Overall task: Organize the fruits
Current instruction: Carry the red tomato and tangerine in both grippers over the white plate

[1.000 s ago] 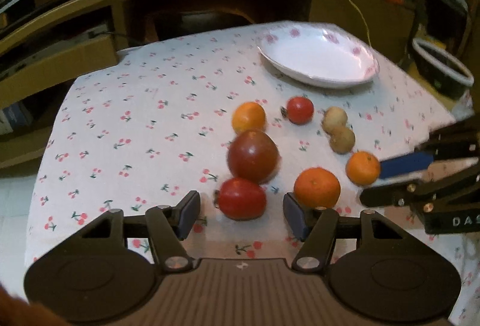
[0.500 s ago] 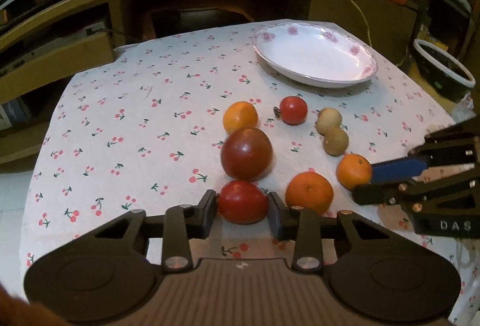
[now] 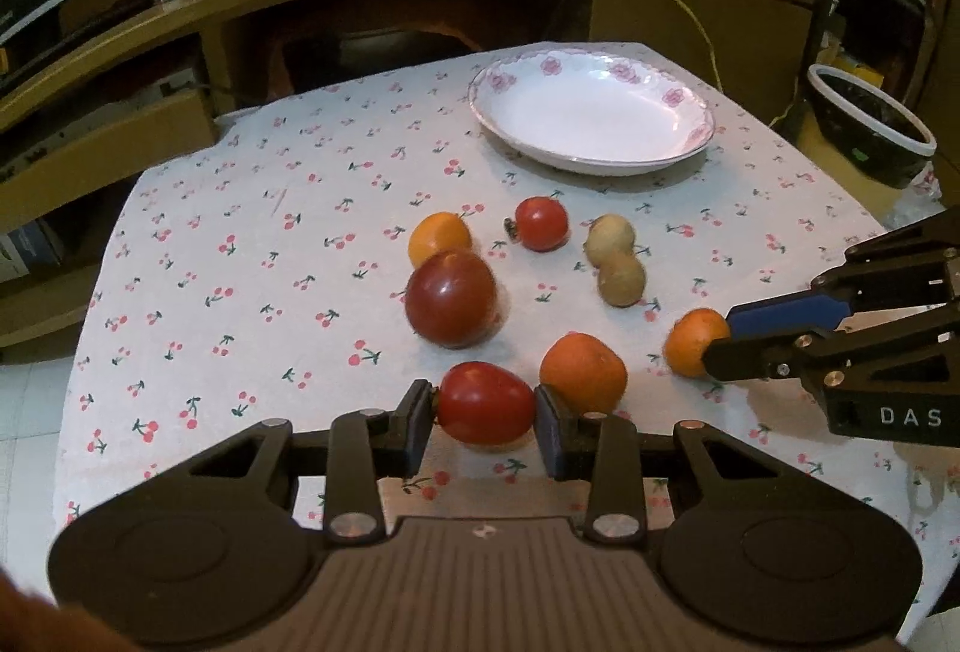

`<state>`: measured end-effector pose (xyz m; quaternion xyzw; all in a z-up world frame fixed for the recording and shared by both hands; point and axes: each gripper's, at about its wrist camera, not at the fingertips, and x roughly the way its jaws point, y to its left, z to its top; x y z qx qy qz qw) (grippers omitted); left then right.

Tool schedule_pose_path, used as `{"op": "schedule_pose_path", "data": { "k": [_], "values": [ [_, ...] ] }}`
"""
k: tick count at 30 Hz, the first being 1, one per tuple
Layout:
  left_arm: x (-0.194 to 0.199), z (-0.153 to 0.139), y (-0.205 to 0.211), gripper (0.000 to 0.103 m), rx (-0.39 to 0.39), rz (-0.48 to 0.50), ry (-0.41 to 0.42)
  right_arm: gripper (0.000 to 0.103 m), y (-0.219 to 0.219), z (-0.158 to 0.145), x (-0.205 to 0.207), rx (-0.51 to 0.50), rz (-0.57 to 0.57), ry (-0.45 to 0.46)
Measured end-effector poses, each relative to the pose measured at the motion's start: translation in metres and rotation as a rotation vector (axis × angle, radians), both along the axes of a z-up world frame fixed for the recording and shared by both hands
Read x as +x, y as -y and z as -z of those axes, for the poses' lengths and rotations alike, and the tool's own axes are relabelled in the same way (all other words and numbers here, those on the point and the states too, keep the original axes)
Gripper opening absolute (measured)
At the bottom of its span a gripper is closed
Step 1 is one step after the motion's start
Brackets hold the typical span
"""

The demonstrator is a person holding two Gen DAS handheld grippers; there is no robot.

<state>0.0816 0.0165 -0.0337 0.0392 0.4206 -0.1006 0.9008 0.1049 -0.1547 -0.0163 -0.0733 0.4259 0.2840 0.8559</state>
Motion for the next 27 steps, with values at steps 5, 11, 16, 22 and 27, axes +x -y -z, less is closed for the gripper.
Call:
{"op": "schedule_pose_path", "data": {
  "k": [5, 11, 16, 22, 27],
  "values": [
    [0.000, -0.005, 0.008, 0.041, 0.004, -0.007, -0.007, 0.003, 0.010, -0.008, -0.004, 0.027, 0.014, 0.005],
    [-0.001, 0.002, 0.007, 0.041, 0.020, -0.031, -0.033, 0.003, 0.021, -0.007, -0.003, 0.025, 0.034, -0.001],
    [-0.004, 0.008, 0.006, 0.041, 0.033, -0.032, -0.053, 0.013, 0.031, 0.000, -0.007, 0.057, 0.051, -0.048],
    [0.004, 0.012, 0.001, 0.041, -0.014, -0.030, -0.068, 0.040, 0.014, -0.007, -0.009, 0.082, -0.030, -0.012],
    [0.008, 0.014, -0.001, 0.041, -0.048, 0.004, -0.056, 0.039, -0.009, 0.001, -0.001, 0.003, -0.083, 0.039]
  ]
}}
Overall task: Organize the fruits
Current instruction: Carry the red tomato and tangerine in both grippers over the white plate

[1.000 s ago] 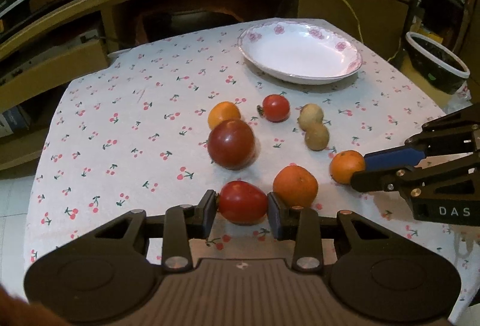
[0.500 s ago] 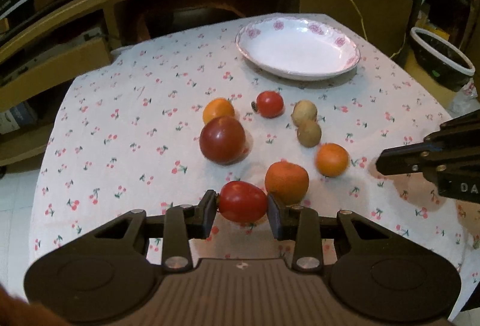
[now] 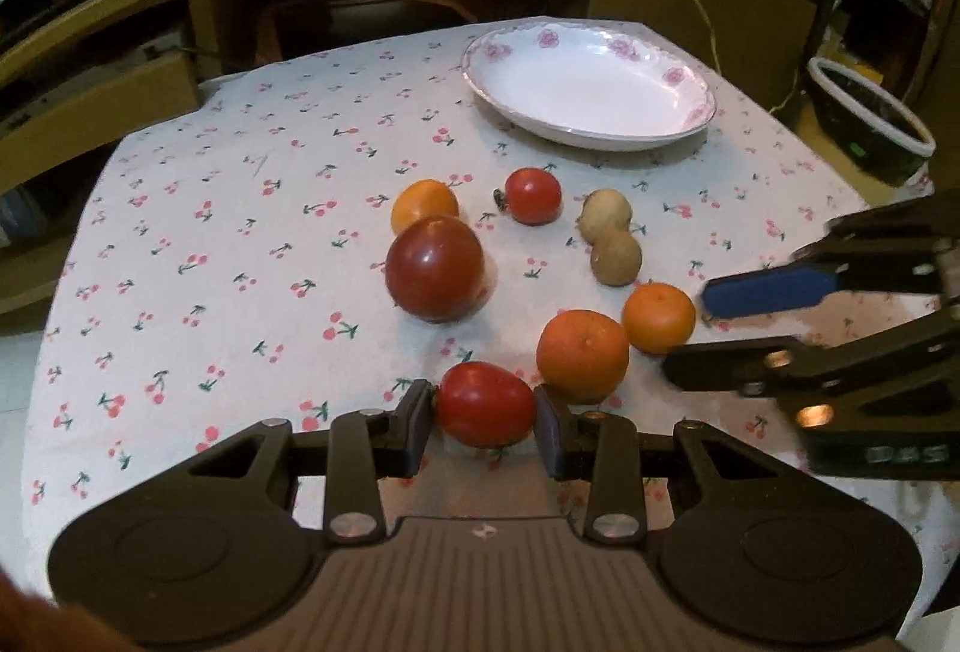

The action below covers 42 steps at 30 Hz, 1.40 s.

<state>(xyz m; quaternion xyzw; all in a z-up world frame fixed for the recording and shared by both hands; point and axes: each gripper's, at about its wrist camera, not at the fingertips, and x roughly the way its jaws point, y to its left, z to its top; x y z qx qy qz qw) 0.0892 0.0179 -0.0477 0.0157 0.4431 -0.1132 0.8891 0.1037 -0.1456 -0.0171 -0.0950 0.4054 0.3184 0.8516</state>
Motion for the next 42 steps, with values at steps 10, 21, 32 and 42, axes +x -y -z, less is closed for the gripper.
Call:
{"op": "schedule_pose_path", "data": {
  "k": [10, 21, 32, 42],
  "values": [
    [0.001, 0.000, -0.001, 0.041, -0.018, 0.026, -0.001, 0.029, -0.005, 0.013, 0.013, -0.022, 0.041, -0.032],
    [0.006, -0.018, 0.007, 0.041, -0.026, -0.012, 0.031, 0.029, 0.012, -0.010, 0.014, 0.008, 0.127, -0.012],
    [0.045, -0.041, 0.030, 0.041, -0.036, 0.003, 0.083, 0.029, 0.025, -0.031, 0.041, 0.043, 0.201, 0.030],
    [0.098, -0.043, 0.053, 0.041, -0.018, 0.024, 0.105, 0.029, 0.034, -0.030, 0.087, 0.043, 0.274, 0.061]
  ]
}}
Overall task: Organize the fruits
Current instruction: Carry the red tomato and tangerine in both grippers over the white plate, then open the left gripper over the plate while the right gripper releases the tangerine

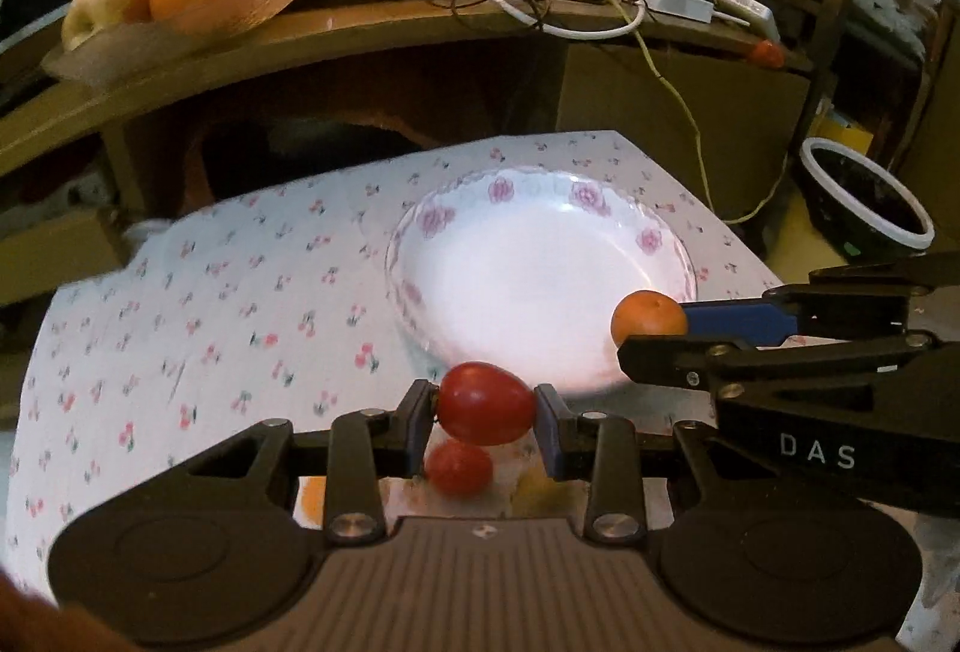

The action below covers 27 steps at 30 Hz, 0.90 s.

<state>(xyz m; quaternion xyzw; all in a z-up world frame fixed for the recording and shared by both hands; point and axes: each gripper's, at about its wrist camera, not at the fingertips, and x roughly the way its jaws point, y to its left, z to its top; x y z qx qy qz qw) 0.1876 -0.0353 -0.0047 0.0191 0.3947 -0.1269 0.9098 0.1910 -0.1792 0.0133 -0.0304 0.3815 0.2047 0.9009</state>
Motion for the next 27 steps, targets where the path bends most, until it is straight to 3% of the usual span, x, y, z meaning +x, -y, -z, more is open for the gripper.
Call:
{"op": "schedule_pose_path", "data": {
  "k": [12, 27],
  "values": [
    [0.038, 0.015, 0.011, 0.040, 0.004, 0.008, -0.017, 0.029, 0.014, 0.013, 0.037, 0.008, 0.040, -0.032],
    [0.042, 0.016, 0.010, 0.042, 0.013, 0.017, 0.000, 0.033, 0.014, 0.022, 0.049, -0.021, 0.039, -0.037]
  ]
}}
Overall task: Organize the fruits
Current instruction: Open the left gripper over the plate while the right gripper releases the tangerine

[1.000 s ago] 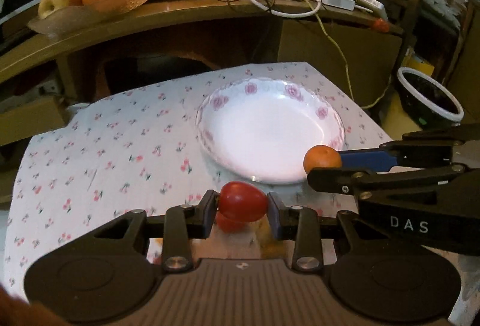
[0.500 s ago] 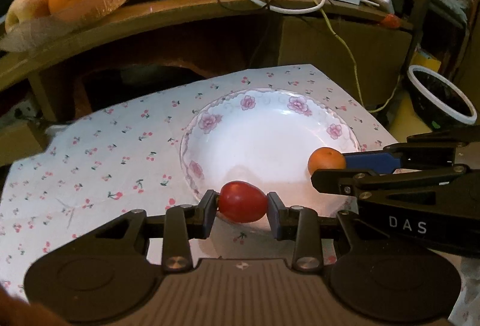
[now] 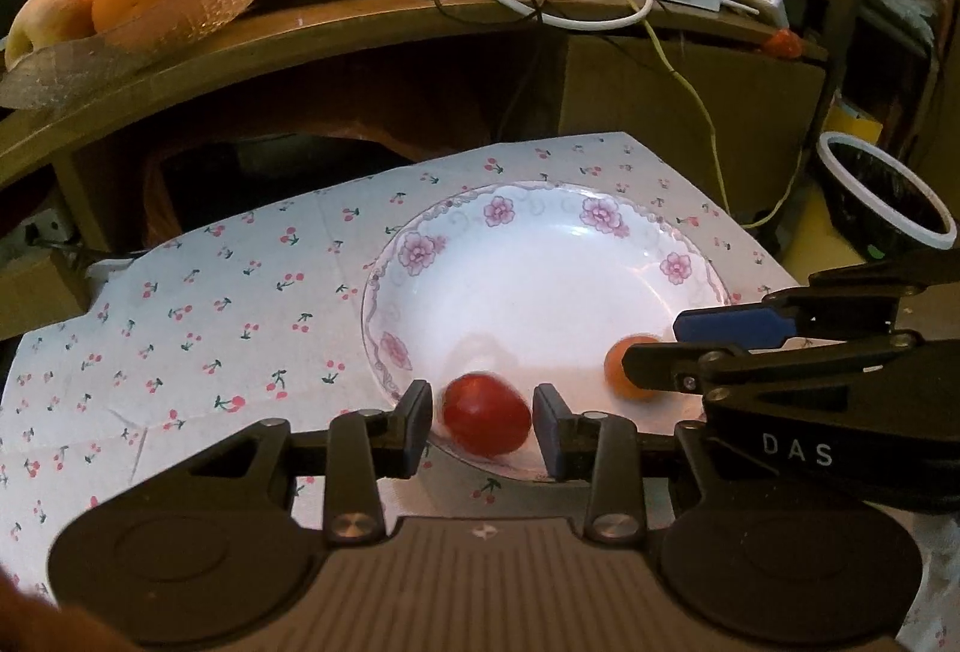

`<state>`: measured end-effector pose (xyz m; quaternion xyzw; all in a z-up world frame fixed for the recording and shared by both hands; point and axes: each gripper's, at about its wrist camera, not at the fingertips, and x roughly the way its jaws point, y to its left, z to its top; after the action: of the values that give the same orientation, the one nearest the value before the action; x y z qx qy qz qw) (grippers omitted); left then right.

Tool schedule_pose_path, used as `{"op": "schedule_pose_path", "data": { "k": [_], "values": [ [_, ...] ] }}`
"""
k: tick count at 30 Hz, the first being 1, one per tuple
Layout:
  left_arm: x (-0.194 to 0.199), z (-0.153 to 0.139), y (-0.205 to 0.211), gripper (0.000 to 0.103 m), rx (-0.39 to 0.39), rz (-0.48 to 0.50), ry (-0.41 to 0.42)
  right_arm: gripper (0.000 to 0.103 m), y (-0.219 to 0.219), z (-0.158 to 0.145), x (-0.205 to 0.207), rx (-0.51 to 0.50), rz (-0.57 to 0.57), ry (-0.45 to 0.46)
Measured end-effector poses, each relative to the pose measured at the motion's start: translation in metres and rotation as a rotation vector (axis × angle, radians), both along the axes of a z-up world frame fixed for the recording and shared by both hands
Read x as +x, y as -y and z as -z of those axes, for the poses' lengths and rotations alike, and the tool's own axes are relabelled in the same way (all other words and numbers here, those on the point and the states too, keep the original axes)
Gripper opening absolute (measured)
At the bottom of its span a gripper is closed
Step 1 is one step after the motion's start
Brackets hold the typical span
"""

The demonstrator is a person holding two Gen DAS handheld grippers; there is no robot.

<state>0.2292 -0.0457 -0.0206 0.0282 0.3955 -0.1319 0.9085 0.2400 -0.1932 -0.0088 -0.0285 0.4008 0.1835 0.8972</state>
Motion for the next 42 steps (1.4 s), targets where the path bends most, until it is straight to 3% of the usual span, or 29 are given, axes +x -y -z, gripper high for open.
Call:
{"op": "schedule_pose_path", "data": {
  "k": [42],
  "values": [
    [-0.023, -0.027, -0.014, 0.048, 0.004, 0.017, 0.071, 0.036, 0.022, -0.020, -0.016, 0.031, 0.050, 0.044]
  ]
}}
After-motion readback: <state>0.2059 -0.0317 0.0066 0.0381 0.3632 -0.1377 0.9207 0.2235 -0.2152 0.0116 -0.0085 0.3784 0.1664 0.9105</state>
